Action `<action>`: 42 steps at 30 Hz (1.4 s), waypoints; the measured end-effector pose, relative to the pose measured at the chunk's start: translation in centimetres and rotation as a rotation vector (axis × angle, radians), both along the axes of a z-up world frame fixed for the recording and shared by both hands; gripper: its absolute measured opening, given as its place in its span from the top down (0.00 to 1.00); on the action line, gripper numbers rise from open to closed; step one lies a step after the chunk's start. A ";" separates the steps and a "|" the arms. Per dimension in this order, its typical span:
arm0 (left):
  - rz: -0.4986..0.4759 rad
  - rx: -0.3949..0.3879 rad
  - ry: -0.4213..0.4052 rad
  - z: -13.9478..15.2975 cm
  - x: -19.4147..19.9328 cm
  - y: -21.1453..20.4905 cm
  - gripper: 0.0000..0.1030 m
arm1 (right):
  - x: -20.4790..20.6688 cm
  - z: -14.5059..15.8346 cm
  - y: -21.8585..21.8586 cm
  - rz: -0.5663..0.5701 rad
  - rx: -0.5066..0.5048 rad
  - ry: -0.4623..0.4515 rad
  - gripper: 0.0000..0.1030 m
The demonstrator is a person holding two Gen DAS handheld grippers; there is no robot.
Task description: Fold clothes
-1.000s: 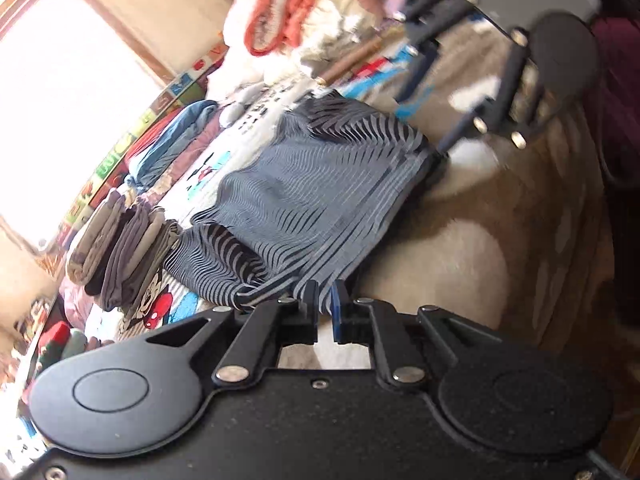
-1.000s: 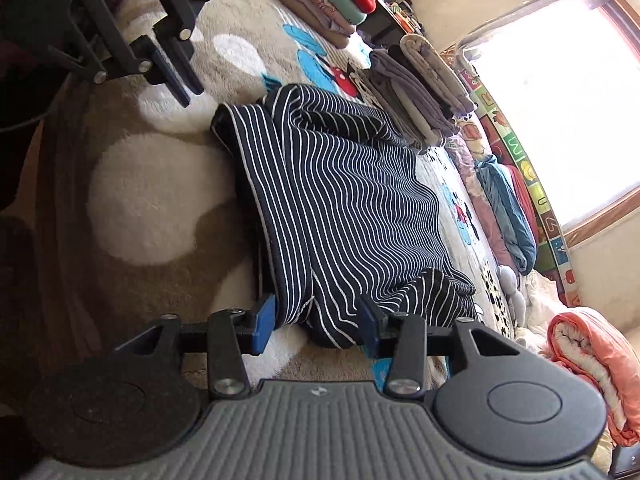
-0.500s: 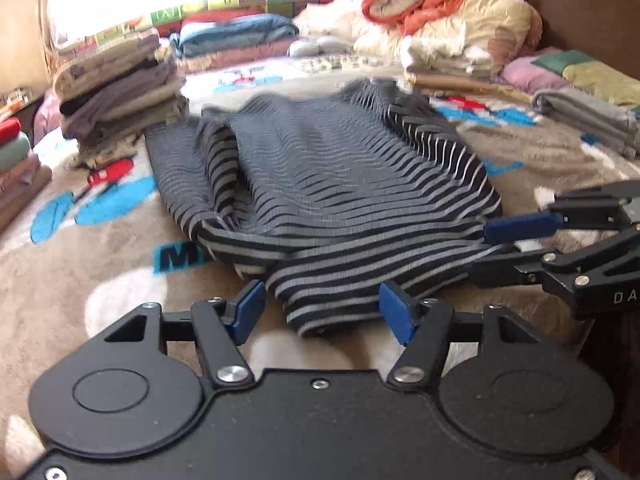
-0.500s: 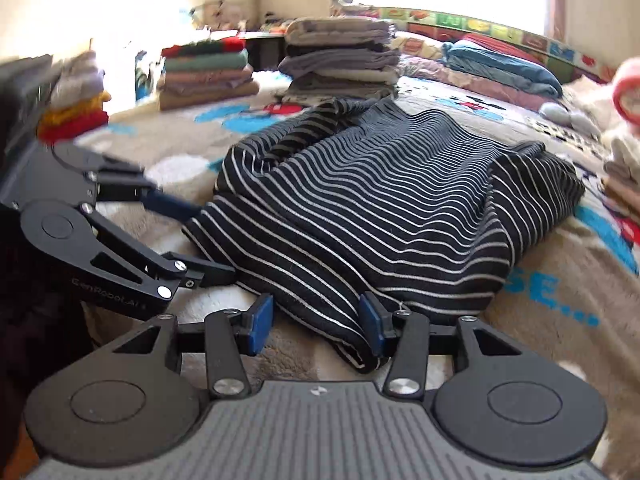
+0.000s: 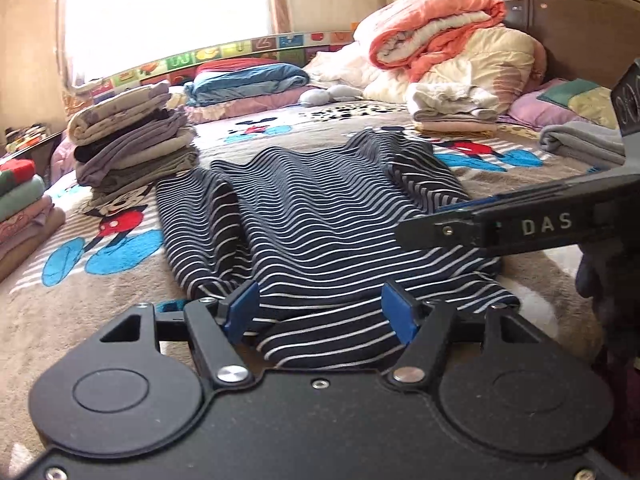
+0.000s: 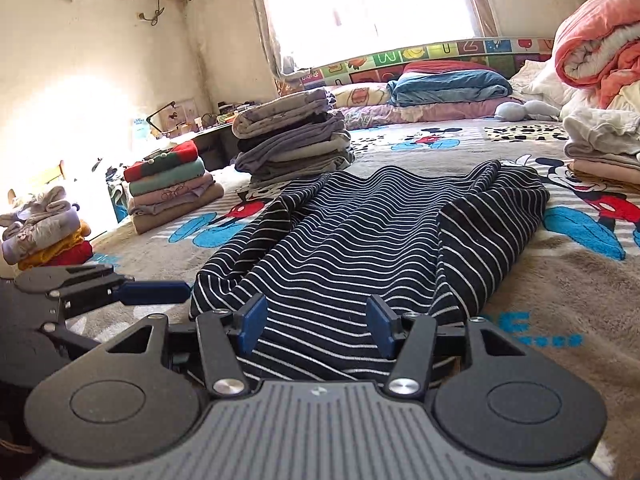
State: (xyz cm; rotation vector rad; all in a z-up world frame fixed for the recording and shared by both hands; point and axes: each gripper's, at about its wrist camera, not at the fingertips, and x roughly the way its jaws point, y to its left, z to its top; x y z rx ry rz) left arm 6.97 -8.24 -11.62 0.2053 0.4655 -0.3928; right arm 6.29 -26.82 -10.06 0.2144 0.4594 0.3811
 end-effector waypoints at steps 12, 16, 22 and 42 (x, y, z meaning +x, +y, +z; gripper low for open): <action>0.313 -0.616 0.330 -2.0 11.0 11.1 0.42 | 3.0 -3.8 0.8 0.038 0.127 0.139 0.11; 0.300 -0.754 0.367 -2.5 13.7 12.3 0.43 | 2.8 -4.4 2.6 0.050 0.074 0.093 0.00; 0.288 -0.863 0.410 -3.5 17.7 12.7 0.67 | 2.7 -5.1 0.8 0.047 0.207 0.066 0.00; 0.477 -0.685 0.168 1.3 12.9 15.7 0.98 | 2.0 -5.9 0.1 0.063 0.262 -0.001 0.00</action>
